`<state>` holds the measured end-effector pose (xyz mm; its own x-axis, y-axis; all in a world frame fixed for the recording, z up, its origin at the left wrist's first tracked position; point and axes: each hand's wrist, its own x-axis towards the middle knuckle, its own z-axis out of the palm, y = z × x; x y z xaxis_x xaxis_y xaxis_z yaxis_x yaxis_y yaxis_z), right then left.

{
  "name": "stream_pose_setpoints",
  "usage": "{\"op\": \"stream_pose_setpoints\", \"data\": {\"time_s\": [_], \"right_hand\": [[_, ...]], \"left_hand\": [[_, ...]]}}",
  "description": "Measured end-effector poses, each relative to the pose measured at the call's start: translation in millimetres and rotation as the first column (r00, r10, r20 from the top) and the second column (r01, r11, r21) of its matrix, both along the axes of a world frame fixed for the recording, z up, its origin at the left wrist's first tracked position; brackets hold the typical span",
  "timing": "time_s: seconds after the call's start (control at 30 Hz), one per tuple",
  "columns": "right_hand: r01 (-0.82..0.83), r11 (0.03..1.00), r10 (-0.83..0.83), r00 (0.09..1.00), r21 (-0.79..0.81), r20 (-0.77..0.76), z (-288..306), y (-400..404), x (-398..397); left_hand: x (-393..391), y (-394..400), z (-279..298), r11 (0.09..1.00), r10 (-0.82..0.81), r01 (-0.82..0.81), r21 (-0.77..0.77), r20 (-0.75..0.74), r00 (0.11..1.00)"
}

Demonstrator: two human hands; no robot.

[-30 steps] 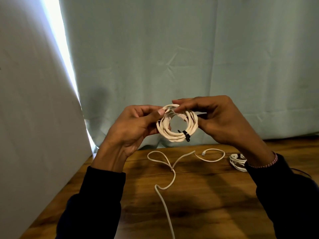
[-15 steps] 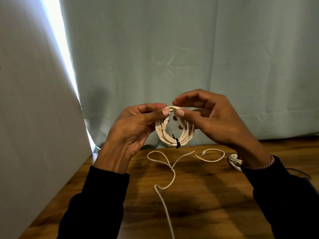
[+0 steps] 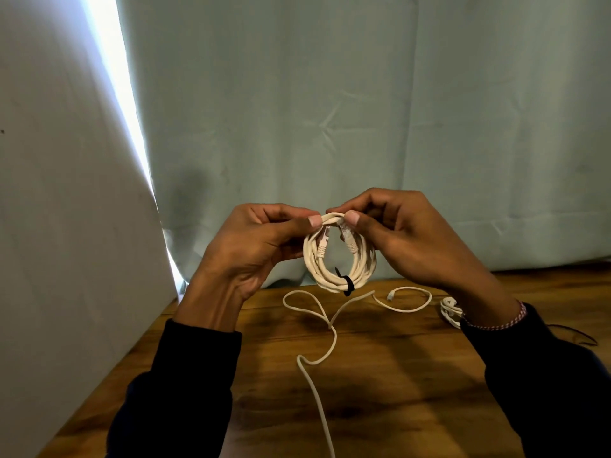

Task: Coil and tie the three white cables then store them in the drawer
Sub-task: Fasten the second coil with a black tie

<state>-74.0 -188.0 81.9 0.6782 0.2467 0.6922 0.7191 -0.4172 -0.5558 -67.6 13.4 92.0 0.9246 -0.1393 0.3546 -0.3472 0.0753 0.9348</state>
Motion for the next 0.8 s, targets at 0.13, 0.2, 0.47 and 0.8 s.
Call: {"op": "stream_pose_setpoints", "data": {"time_s": [0.13, 0.2, 0.47, 0.8], "right_hand": [[-0.054, 0.996, 0.057, 0.997, 0.075, -0.048, -0.5, 0.8, 0.3], [-0.095, 0.985, 0.110, 0.988, 0.143, -0.105, -0.4, -0.2, 1.0], [-0.152, 0.927, 0.239, 0.945, 0.343, -0.225, -0.2, -2.7, 2.9], [-0.097, 0.942, 0.227, 0.889, 0.320, -0.399, -1.7, 2.5, 0.5]], "left_hand": [[-0.4, -2.3, 0.4, 0.999, 0.042, -0.042, -0.029, 0.010, 0.999], [-0.4, -4.3, -0.4, 0.997, 0.076, -0.075, -0.018, 0.015, 0.997], [0.7, -11.3, -2.8, 0.995, 0.085, -0.084, -0.049, 0.015, 0.996], [-2.2, -12.4, -2.4, 0.994, 0.096, -0.095, -0.049, 0.015, 0.995]]}}
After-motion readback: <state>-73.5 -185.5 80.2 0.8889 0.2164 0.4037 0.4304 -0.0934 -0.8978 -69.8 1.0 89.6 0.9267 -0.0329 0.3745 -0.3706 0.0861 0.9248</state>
